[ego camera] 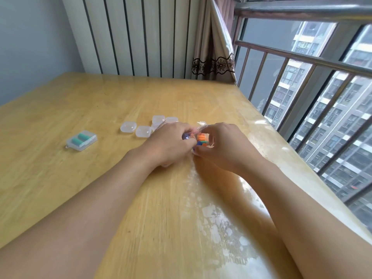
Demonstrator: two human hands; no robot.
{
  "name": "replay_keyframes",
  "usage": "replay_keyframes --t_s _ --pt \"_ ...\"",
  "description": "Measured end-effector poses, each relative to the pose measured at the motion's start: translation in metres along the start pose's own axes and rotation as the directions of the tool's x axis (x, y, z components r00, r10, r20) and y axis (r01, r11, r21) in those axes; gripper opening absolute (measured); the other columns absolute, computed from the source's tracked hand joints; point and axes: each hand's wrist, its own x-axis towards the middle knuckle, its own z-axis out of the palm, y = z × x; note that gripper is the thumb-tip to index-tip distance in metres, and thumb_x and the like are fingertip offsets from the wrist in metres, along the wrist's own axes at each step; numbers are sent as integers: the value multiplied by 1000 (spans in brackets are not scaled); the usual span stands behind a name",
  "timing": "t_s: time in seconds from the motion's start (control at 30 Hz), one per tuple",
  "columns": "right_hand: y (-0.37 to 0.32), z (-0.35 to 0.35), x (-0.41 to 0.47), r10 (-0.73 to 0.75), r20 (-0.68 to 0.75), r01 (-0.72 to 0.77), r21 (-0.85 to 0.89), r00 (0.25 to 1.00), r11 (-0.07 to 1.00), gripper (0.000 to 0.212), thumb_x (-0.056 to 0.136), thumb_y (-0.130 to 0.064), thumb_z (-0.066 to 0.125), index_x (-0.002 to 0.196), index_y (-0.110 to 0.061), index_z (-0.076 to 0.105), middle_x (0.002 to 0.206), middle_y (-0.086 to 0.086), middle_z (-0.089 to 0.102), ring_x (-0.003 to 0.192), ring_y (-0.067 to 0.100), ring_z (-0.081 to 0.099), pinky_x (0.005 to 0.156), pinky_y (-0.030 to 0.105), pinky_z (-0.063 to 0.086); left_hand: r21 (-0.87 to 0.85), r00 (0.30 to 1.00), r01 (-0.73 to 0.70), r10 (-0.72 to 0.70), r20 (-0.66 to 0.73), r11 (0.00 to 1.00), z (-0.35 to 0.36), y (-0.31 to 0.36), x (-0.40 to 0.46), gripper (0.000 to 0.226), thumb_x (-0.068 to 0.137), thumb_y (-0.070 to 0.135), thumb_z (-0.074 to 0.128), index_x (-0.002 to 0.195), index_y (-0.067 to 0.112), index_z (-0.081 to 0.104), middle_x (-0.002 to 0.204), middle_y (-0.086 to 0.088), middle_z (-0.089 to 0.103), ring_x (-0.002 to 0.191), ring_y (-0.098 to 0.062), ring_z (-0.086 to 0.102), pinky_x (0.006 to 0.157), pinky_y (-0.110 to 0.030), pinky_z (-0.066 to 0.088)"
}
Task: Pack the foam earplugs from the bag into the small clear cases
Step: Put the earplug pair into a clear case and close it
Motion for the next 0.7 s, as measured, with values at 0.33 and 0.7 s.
replay_keyframes --t_s 0.33,0.7 --pt "-4 1 -4 25 51 -14 -198 998 980 51 85 -61 58 125 -30 60 104 -2 61 101 21 59 72 34 46 12 999 -2 3 -43 1000 7 -9 9 19 92 32 52 94 15 60 92 10 47 105 -19 47 81 -30 36" --pt "-5 9 5 155 104 -144 -110 982 983 47 84 -50 61 117 -17 54 101 1 67 93 23 62 72 36 52 26 996 -49 51 -72 998 11 -13 7 17 88 40 54 89 23 57 86 16 47 106 -19 47 101 -29 34"
